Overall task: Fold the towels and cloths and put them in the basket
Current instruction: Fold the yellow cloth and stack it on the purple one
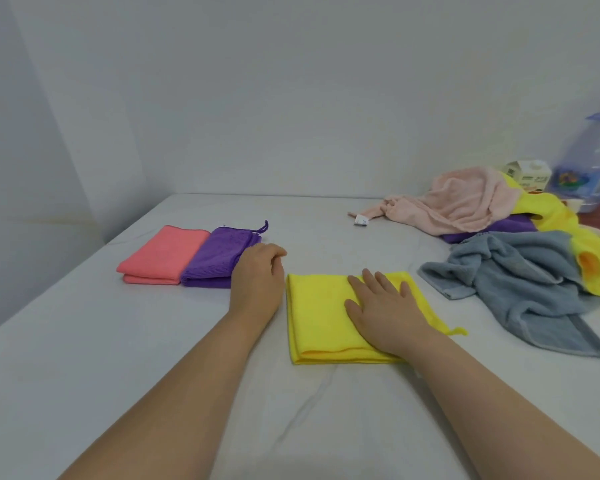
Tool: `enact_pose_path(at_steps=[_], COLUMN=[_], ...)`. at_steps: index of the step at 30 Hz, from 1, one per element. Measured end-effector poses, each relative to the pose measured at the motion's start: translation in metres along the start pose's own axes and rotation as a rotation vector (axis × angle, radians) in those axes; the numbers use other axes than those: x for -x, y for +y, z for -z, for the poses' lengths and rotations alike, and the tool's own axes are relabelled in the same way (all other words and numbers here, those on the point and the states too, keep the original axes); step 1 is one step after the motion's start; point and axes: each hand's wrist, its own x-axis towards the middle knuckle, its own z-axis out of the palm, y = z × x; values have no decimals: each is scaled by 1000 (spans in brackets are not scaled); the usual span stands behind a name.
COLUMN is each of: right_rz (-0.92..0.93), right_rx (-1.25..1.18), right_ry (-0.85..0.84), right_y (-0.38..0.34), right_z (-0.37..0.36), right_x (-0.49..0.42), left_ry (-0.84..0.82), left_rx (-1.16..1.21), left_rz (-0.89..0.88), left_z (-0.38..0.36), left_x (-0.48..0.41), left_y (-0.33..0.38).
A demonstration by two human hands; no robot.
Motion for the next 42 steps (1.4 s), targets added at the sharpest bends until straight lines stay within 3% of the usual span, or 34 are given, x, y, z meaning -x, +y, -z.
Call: enact_pose_path(at_steps=[2, 4, 7, 9, 16, 22, 29, 36, 42], right_rz=[4, 5, -4, -20, -201, -253, -295, -249, -68], right_rx=[0, 5, 8, -6, -88, -131, -148, -513, -868], right_ry=[7, 16, 9, -16, -101, 169, 154, 251, 507], right_y=[-1, -2, -1, -1, 41, 55, 56, 58, 40], right_z=[-1, -2, -2, -2, 7, 10, 9, 13, 34], right_x=[-1, -2, -1, -1, 0, -11, -26, -22, -5], left_ry=[-18, -292, -781, -922, -932, -906, -916, -911, -744], left_rx=[5, -76, -448, -534, -503, -494, -506, -497, -407], left_rz=[-189, -263, -255, -202, -146, -184, -195, -183, -191], left_z=[1, 1, -6, -4, 0, 1, 1, 3, 6], left_x=[3, 9, 21, 25, 27, 29, 27, 28, 24], left_y=[14, 34, 44, 40, 33, 31, 32, 34, 41])
